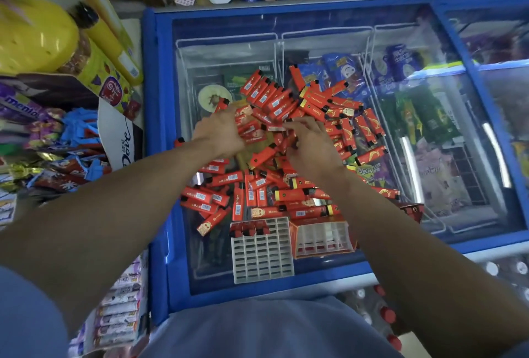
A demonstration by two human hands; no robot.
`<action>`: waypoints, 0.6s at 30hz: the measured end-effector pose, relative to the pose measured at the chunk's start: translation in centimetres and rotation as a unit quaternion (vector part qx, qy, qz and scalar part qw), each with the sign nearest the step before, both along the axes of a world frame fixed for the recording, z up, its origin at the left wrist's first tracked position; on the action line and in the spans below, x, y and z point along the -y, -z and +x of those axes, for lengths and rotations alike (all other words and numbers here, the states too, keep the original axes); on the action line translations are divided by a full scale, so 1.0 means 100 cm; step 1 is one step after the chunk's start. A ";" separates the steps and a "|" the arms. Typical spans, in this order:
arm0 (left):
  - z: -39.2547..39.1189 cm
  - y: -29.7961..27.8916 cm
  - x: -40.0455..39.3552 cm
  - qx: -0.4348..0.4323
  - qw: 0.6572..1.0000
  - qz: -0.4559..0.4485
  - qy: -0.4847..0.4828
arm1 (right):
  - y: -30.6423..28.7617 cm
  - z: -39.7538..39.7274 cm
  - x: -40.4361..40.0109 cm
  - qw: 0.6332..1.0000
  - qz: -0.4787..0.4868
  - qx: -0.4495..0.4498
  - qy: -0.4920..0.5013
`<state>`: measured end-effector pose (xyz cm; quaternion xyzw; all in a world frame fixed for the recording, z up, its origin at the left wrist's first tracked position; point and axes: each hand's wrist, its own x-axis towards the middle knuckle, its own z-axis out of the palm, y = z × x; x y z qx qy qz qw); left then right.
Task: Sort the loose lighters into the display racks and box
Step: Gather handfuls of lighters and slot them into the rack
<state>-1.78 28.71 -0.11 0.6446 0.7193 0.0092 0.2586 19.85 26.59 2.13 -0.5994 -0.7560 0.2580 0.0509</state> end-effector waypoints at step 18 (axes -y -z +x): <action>0.010 -0.061 0.129 0.563 0.762 -0.137 -0.287 | -0.057 -0.064 0.068 0.908 -0.166 -0.367 0.118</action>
